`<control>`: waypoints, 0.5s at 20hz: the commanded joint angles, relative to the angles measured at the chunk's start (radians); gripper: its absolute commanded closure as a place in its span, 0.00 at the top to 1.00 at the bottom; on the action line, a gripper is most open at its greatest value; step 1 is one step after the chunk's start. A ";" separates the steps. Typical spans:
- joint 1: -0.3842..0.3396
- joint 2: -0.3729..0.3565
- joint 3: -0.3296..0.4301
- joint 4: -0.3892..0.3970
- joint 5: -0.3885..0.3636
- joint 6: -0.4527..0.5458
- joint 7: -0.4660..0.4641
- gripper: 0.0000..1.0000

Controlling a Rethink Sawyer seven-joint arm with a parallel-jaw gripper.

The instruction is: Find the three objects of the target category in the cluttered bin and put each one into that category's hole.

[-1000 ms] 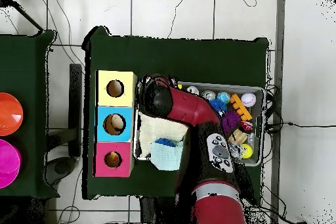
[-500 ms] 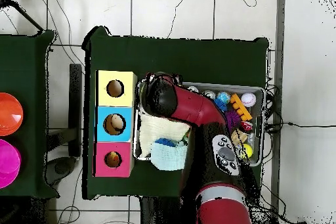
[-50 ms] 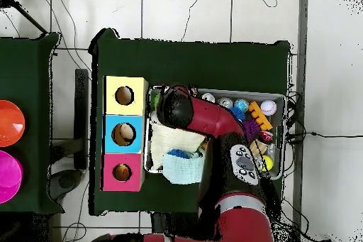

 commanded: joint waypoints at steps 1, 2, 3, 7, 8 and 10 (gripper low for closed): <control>-0.034 0.058 0.043 0.051 -0.052 0.004 0.119 1.00; -0.034 0.060 0.045 0.051 -0.050 0.008 0.122 1.00; -0.031 0.061 0.042 0.050 -0.050 0.010 0.125 1.00; -0.028 0.065 0.041 0.047 -0.047 0.021 0.133 1.00; -0.030 0.068 0.044 0.045 -0.049 0.019 0.132 1.00; -0.035 0.075 0.052 0.042 -0.045 0.025 0.131 1.00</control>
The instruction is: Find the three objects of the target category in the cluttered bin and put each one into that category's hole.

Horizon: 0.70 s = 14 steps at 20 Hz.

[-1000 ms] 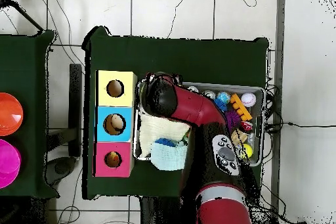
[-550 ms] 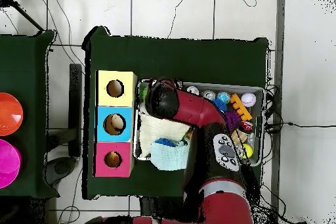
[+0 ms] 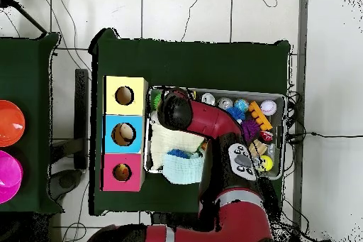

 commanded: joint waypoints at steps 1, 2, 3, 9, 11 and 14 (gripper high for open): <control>-0.033 0.051 0.054 0.041 -0.030 0.027 0.131 1.00; -0.032 0.053 0.056 0.041 -0.028 0.027 0.134 1.00; -0.030 0.055 0.058 0.041 -0.025 0.027 0.136 1.00; -0.021 0.065 0.056 0.028 -0.018 0.039 0.140 1.00; -0.020 0.069 0.056 0.025 -0.017 0.040 0.140 1.00; -0.016 0.069 0.051 0.029 -0.017 0.040 0.144 1.00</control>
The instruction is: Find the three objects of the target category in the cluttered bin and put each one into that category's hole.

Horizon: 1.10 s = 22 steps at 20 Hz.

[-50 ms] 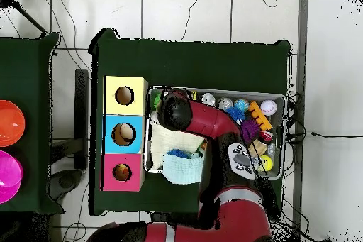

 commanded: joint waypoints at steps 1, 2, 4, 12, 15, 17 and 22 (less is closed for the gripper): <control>-0.013 0.060 0.045 0.029 -0.016 0.042 0.146 1.00; -0.010 0.059 0.041 0.029 -0.015 0.044 0.149 1.00; -0.009 0.060 0.039 0.030 -0.014 0.043 0.151 1.00; -0.028 0.070 0.056 0.038 -0.023 0.027 0.139 1.00; -0.041 0.074 0.068 0.049 -0.028 0.016 0.134 1.00; -0.038 0.072 0.063 0.051 -0.030 0.017 0.134 1.00; -0.044 0.067 0.066 0.066 -0.037 -0.005 0.137 0.00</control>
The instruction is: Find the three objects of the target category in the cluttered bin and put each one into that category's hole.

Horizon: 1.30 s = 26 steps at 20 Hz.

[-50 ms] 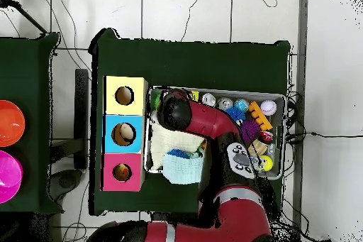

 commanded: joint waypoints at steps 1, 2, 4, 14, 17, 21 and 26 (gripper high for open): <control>-0.045 0.063 0.063 0.066 -0.037 -0.004 0.136 0.00; -0.046 0.062 0.063 0.067 -0.037 -0.002 0.136 0.00; -0.049 0.054 0.064 0.072 -0.047 -0.001 0.125 0.00; -0.073 -0.059 0.040 0.135 -0.058 0.140 0.074 0.00; -0.073 -0.089 0.023 0.133 -0.062 0.190 0.058 0.00; -0.081 -0.114 0.017 0.133 -0.074 0.225 0.046 0.00; -0.086 -0.124 0.024 0.128 -0.091 0.240 0.049 0.00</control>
